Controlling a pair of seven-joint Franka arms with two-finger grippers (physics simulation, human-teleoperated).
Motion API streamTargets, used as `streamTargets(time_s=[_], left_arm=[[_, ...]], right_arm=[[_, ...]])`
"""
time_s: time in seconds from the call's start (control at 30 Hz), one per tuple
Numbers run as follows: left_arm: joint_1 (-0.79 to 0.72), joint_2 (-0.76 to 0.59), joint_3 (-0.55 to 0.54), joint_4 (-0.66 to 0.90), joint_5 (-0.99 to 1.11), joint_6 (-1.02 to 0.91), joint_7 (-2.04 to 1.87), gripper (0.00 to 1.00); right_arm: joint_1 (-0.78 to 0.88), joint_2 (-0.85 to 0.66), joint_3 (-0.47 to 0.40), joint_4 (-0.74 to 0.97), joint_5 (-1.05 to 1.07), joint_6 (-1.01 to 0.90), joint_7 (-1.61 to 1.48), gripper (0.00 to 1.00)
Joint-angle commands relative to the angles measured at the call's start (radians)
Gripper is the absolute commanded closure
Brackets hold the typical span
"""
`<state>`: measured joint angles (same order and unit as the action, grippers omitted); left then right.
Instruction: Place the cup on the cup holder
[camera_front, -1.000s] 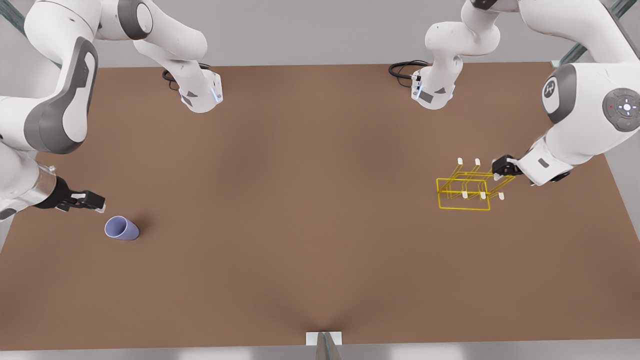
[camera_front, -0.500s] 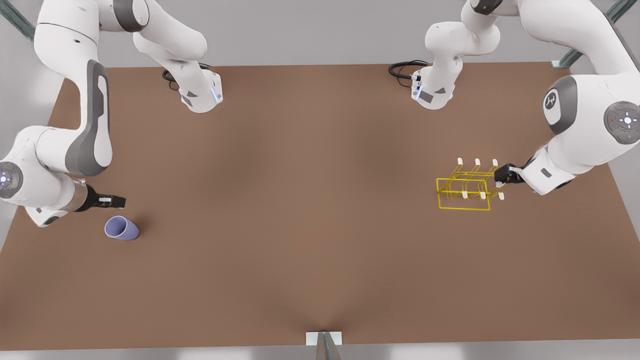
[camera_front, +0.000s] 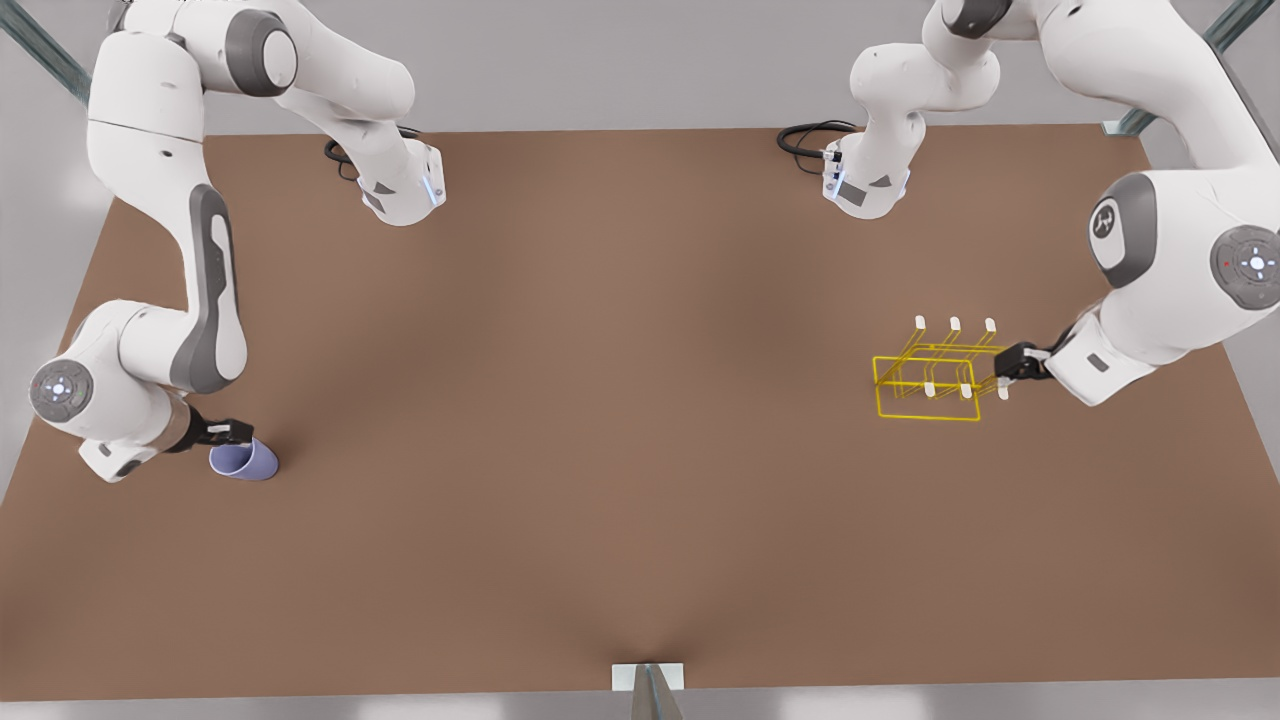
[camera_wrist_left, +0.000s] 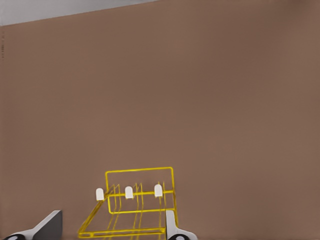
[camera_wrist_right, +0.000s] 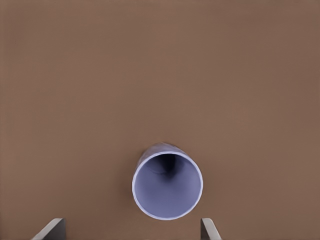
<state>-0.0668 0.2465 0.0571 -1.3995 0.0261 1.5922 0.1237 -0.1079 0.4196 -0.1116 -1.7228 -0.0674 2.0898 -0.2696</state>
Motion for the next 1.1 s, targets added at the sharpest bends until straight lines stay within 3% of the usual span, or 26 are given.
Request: streamTargets(time_s=[0.0, 0.27, 1.07], left_arm=[[-0.001, 0.002, 0.001, 0.0, 0.0, 0.009, -0.001, 0.0], [-0.001, 0.011, 0.001, 0.0, 0.0, 0.014, 0.001, 0.0], [-0.001, 0.013, 0.004, -0.001, -0.002, 0.012, 0.001, 0.0]], right_arm=[[0.005, 0.033, -0.003, 0.023, 0.0, 0.087, -0.201, 0.0], [0.01, 0.117, -0.019, 0.06, 0.073, 0.125, -0.278, 0.0], [0.022, 0.093, -0.023, -0.135, 0.146, 0.211, -0.284, 0.0]])
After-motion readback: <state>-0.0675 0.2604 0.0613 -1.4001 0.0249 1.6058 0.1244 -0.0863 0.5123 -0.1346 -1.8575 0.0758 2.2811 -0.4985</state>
